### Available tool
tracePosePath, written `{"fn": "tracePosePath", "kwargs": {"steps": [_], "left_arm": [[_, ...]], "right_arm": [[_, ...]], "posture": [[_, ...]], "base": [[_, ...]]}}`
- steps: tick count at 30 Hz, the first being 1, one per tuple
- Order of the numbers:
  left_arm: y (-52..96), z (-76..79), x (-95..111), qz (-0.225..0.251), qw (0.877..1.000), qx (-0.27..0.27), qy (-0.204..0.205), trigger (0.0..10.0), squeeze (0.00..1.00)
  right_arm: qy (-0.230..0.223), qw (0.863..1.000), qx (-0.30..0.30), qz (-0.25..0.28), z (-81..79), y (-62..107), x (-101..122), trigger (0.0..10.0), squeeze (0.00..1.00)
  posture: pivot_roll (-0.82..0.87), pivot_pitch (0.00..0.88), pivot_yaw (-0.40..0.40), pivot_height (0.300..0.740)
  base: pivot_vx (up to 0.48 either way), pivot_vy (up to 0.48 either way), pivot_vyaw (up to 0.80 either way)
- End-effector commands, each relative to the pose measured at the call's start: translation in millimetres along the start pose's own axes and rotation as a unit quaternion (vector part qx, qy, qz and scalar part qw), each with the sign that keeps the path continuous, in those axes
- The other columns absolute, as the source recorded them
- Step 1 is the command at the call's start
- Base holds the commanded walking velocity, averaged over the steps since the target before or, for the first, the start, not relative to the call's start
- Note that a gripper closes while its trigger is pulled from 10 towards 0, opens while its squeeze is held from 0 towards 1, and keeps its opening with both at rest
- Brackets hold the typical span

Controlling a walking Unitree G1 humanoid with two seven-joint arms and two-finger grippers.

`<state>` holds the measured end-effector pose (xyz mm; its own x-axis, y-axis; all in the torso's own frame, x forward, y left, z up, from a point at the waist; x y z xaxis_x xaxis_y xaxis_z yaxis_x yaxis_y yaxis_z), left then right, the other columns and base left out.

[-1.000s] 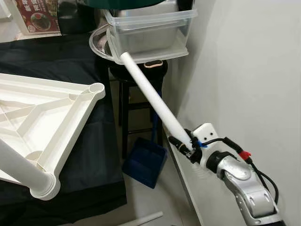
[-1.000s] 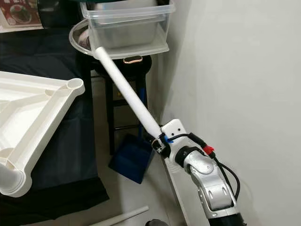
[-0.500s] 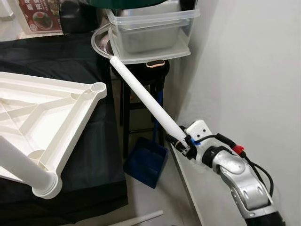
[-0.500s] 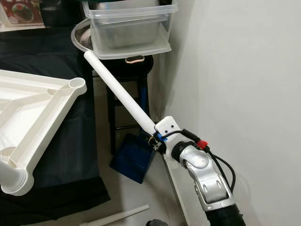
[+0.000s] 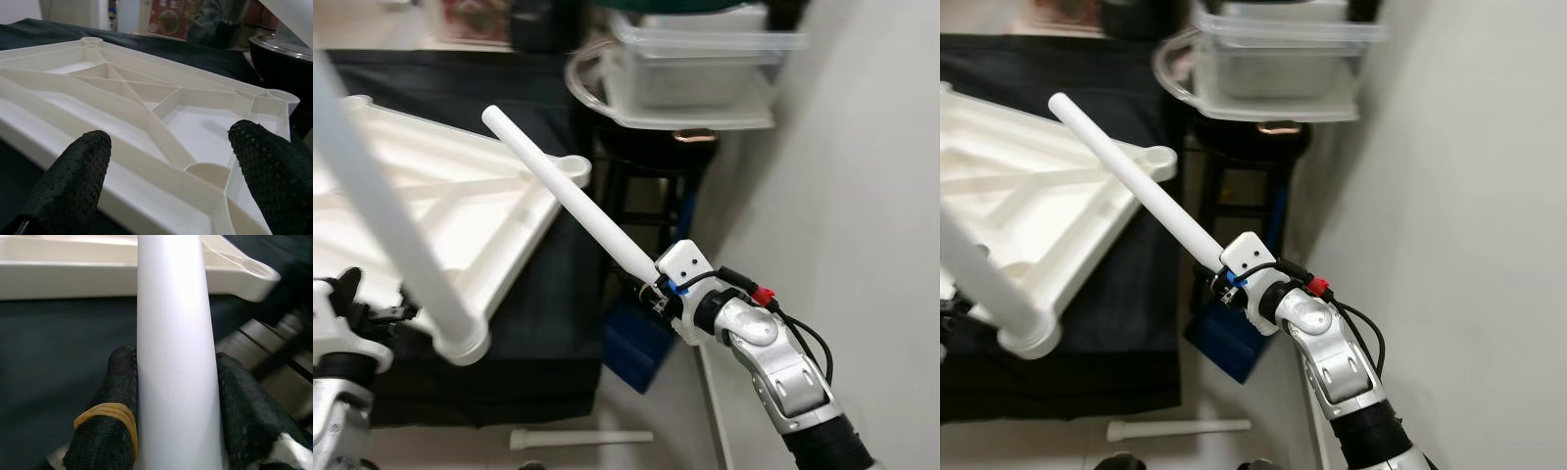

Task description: Building children table

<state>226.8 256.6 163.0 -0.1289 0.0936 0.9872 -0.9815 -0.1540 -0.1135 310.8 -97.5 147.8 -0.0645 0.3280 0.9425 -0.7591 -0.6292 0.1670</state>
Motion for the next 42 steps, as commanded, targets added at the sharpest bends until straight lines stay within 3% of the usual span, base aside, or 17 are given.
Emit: {"fn": "tracePosePath", "kwargs": {"steps": [1,12,16,17,21,22,23,25,26,28,29,31,34,42], "left_arm": [[-1.6,2.6,-2,-0.003,1.0,0.011,-0.006,10.0,0.0],[-10.0,5.2,9,0.01,0.999,0.021,-0.033,10.0,0.0],[-9.8,19.5,11,0.012,0.999,-0.015,-0.026,10.0,0.0],[-7.2,35.4,9,0.006,0.998,-0.06,-0.011,10.0,0.0],[-3.6,50.3,7,0.0,0.994,-0.106,-0.005,10.0,0.0],[-0.3,62.3,7,-0.004,0.99,-0.143,-0.003,10.0,0.0],[-0.3,62.3,7,-0.004,0.99,-0.143,-0.003,10.0,0.0],[8.0,83.3,6,-0.018,0.976,-0.215,0.011,10.0,0.0],[8.0,83.3,6,-0.018,0.976,-0.215,0.011,10.0,0.0],[22.3,102.6,4,-0.037,0.954,-0.298,0.014,10.0,0.0],[22.3,102.6,4,-0.037,0.954,-0.298,0.014,10.0,0.0],[36.0,112.1,4,-0.055,0.932,-0.358,0.006,10.0,0.0],[44.4,112.7,4,-0.068,0.92,-0.386,0.005,10.0,0.0],[48.2,95.8,17,-0.061,0.923,-0.381,0.006,10.0,0.0]], "right_arm": [[0.001,1.0,-0.006,0.0,1.6,3.1,-4,10.0,0.0],[-0.006,1.0,-0.016,-0.007,5.0,8.7,-9,10.0,0.0],[0.0,0.999,-0.036,-0.012,10.1,9.5,-10,10.0,0.0],[0.004,0.998,-0.064,-0.018,17.0,9.3,-12,10.0,0.0],[0.001,0.996,-0.089,-0.022,23.0,9.6,-14,10.0,0.0],[-0.003,0.995,-0.101,-0.024,26.6,10.1,-14,10.0,0.0],[-0.003,0.995,-0.101,-0.024,26.6,10.1,-14,10.0,0.0],[-0.001,0.993,-0.118,-0.029,31.8,11.6,-15,10.0,0.0],[-0.001,0.993,-0.118,-0.029,31.8,11.6,-15,10.0,0.0],[0.005,0.991,-0.129,-0.037,35.6,13.9,-17,10.0,0.0],[0.005,0.991,-0.129,-0.037,35.6,13.9,-17,10.0,0.0],[0.004,0.989,-0.143,-0.041,39.7,15.8,-19,10.0,0.0],[0.004,0.987,-0.152,-0.042,42.8,16.7,-19,10.0,0.0],[0.007,0.984,-0.171,-0.048,48.9,20.2,-23,10.0,0.0]], "posture": [[0.02,0.127,-0.062,0.74],[0.02,0.124,-0.057,0.74],[0.02,0.127,-0.058,0.74],[0.02,0.129,-0.056,0.74],[0.01,0.134,-0.054,0.74],[0.01,0.137,-0.056,0.74],[0.01,0.137,-0.056,0.74],[0.01,0.138,-0.054,0.74],[0.01,0.138,-0.054,0.74],[0.01,0.141,-0.054,0.74],[0.01,0.141,-0.054,0.74],[0.01,0.145,-0.052,0.74],[0.01,0.147,-0.051,0.74],[0.02,0.148,-0.053,0.74]], "base": [[0.0,0.0,0.8],[0.0,0.0,0.8],[0.0,0.0,0.8],[0.0,0.0,0.66],[0.0,0.0,0.33],[0.0,0.0,0.0],[0.0,0.0,0.0],[0.0,0.0,0.0],[0.0,0.0,0.0],[0.0,0.0,0.0],[0.0,0.0,0.0],[0.0,0.0,0.0],[0.0,0.0,0.0],[0.0,0.0,0.0]]}}
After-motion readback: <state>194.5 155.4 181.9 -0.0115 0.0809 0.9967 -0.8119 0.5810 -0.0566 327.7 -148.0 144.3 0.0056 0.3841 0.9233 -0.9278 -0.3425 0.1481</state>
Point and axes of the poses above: a point about 5 cm out from each wrist's last joint towards the gripper, its own y axis pointing back from the gripper into the wrist, its own x axis along the axis of the wrist's last joint, z = x × y, the point moved 2 cm from there along -y, pointing out of the wrist towards the gripper, and after that the axes turned 2 degrees about -y, right-handed, at the moved point
